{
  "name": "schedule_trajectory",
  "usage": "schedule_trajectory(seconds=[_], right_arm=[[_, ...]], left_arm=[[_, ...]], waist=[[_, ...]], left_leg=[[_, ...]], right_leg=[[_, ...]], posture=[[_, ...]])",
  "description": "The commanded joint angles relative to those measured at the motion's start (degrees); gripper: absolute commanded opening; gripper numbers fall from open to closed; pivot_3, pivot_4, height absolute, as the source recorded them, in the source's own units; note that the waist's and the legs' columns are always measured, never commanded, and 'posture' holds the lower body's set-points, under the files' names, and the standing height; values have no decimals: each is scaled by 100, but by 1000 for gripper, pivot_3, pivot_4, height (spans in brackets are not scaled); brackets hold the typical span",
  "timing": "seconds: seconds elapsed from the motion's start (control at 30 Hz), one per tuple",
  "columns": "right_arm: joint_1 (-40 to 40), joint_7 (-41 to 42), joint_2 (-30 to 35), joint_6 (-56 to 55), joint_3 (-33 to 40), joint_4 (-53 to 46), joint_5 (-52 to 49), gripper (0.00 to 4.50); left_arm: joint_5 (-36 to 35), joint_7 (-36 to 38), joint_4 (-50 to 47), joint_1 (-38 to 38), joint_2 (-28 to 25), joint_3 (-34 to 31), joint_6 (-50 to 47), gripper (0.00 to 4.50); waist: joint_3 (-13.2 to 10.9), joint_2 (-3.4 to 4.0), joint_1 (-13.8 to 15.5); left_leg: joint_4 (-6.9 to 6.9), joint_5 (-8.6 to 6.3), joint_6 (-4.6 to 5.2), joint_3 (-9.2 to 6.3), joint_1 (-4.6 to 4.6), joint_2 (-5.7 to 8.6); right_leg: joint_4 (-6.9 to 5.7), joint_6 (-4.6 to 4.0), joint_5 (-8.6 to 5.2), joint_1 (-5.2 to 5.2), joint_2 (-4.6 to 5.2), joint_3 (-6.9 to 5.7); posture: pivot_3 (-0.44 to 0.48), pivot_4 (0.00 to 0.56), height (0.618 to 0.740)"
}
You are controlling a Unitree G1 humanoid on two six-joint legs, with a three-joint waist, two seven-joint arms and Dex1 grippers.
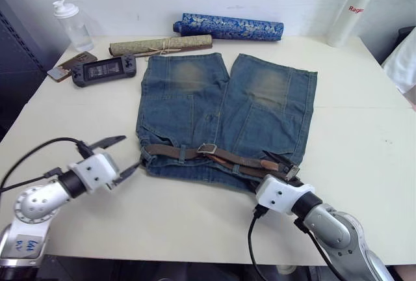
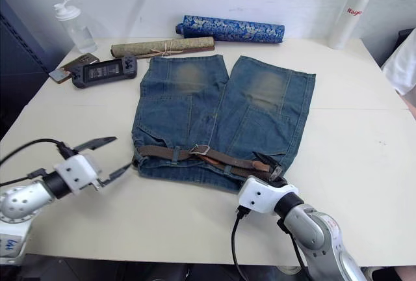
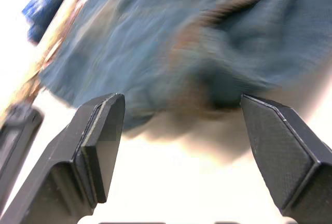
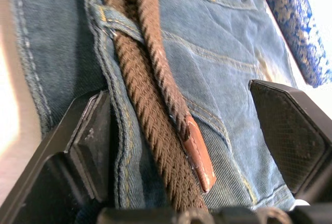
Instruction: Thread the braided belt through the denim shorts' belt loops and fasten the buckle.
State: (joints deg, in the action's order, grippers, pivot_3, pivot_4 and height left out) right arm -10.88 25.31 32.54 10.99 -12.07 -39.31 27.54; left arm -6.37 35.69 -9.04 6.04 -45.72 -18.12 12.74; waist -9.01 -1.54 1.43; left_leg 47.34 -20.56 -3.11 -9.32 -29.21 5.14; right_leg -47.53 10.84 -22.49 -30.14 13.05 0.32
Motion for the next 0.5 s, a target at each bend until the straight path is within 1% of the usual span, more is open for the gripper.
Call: schedule_trajectory(seconds=[0.03,0.07,0.17,0.23,0.27,0.3,0.33,0.37,0.4,0.5], right_arm=[[-151,-98,60,-452,-118,192,161,4175],[-166,-142,46,-543,-109,226,179,4175],[-219,-101,19,-638,-123,319,168,3407],[-241,-72,-3,-648,-107,365,147,2404],[-247,-57,-9,-644,-100,380,148,1982],[-249,-44,-13,-643,-93,388,153,1374],[-279,-13,-33,-561,-80,405,157,1010],[-289,23,-42,-511,-78,422,157,448],[-298,43,-53,-478,-77,429,156,27],[-293,73,-89,-442,-95,434,165,27]], left_arm=[[-593,49,-237,-49,61,-342,-574,3889],[-670,72,-339,-62,74,-345,-697,3889],[-692,97,-740,-109,93,-210,-884,3889],[-747,82,-934,-209,134,-129,-1077,3889],[-758,89,-1008,-249,145,-96,-1153,3889],[-757,100,-1055,-269,151,-81,-1202,3889],[-764,120,-1181,-325,149,-24,-1270,3889],[-768,149,-1285,-379,148,28,-1314,3889],[-706,161,-1372,-435,137,88,-1321,3889],[-385,182,-1454,-576,85,292,-1192,3889]], waist=[[3,-4,-2],[5,-8,-3],[3,-19,-3],[2,-17,-2],[2,-18,-2],[2,-17,-1],[2,-17,0],[1,-17,0],[1,-18,1],[2,-20,3]], left_leg=[[0,0,0,2,0,0],[0,0,0,0,0,0],[0,0,0,-2,0,0],[0,0,0,-2,0,0],[0,0,0,-2,0,0],[1,0,0,-2,0,0],[4,0,0,-2,-1,0],[5,0,0,-1,-1,0],[7,0,0,-2,-2,0],[11,0,0,-1,-3,0]], right_leg=[[0,0,0,0,0,0],[0,1,0,0,0,0],[-1,1,1,0,-2,-1],[-2,1,0,0,-2,0],[-3,1,0,0,-2,-1],[-3,1,0,0,-2,0],[-3,1,0,0,-2,0],[-4,0,0,1,-2,0],[-5,0,0,0,-3,0],[-5,0,0,2,-3,0]], posture=[[0,150,637],[0,150,637],[0,150,637],[0,150,637],[0,150,637],[0,150,637],[0,150,637],[0,150,637],[0,150,637],[0,150,637]])
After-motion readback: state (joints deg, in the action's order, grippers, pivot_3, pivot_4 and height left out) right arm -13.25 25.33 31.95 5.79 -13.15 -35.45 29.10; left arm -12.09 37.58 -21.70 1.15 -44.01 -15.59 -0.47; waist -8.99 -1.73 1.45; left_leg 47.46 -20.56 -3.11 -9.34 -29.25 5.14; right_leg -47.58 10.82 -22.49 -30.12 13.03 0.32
